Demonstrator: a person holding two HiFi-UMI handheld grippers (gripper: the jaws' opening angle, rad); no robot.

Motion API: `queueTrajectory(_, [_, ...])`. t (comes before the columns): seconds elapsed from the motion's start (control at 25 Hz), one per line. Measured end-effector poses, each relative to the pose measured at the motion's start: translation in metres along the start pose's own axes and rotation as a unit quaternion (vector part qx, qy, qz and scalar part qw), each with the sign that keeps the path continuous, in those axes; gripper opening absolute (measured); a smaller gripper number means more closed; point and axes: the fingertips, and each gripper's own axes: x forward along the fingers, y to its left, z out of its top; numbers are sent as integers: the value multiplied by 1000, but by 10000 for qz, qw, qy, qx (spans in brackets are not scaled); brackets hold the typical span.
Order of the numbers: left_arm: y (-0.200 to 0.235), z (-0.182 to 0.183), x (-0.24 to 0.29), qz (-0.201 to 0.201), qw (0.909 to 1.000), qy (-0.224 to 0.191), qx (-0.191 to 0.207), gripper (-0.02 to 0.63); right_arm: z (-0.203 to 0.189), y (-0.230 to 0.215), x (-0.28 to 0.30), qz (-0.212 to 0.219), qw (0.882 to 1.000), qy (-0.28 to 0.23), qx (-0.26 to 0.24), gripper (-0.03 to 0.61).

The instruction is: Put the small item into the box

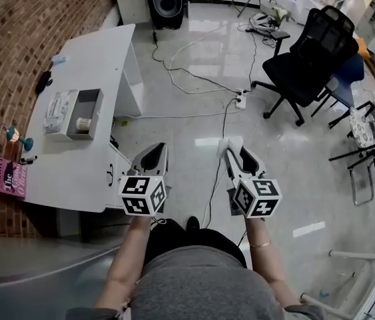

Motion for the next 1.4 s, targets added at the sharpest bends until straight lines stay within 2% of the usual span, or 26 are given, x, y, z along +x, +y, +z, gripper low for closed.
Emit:
queueTrajectory(0.28, [9,4,15,114,9999,-16,23,28,-2,-8,19,60,9998,148,132,158])
queueTrajectory(0.48, [52,10,41,174,9998,109,-22,28,4,-5,59,7,9993,209,300,158])
queueTrajectory(0.76, [98,27,104,173,9997,110,-90,28,29,-16,134,-25,9994,255,219,158])
queueTrajectory(1.12, [177,65,165,100,9996,72,-269,28,65,14,246,84,9990,427,68,158])
queueTrajectory(1.4, [220,83,186,127,9991,-34,-411,28,88,31,297,164,9987,440,-199,158])
